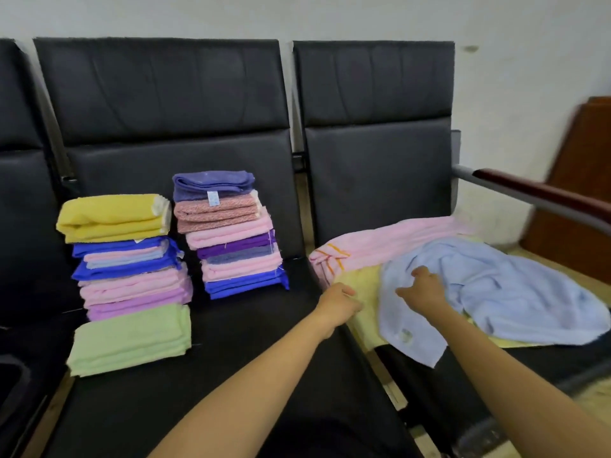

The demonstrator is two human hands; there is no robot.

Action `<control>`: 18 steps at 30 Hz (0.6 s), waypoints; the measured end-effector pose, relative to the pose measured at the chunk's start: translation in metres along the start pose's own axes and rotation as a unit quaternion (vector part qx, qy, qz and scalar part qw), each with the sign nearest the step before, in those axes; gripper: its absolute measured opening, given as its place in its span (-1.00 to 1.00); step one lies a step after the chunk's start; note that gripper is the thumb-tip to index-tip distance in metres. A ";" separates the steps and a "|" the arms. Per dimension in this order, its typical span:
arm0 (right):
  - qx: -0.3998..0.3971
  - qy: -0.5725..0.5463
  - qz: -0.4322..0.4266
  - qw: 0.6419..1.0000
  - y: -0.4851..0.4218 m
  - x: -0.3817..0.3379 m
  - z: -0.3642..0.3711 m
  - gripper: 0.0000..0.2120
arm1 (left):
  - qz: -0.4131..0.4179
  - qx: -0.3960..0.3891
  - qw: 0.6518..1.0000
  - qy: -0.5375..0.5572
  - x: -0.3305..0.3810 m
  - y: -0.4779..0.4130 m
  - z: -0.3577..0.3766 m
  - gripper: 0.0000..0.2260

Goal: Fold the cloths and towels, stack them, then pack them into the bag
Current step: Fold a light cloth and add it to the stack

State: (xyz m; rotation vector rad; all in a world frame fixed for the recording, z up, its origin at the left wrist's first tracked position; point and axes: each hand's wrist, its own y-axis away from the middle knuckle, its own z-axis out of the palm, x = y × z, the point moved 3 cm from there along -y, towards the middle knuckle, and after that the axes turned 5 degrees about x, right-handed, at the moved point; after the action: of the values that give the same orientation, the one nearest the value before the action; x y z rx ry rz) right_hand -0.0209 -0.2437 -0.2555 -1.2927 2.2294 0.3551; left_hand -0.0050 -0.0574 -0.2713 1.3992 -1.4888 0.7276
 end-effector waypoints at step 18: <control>0.084 0.085 -0.041 0.992 -0.040 0.086 0.038 -0.52 | 0.046 -0.059 0.989 0.130 0.016 -0.016 0.087 -0.77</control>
State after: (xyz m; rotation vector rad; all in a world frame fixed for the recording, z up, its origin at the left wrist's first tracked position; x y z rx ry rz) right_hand -0.0088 -0.3075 -0.3342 -1.3624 2.2810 0.0244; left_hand -0.0079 -0.1445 -0.2929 1.1063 -1.3748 0.8309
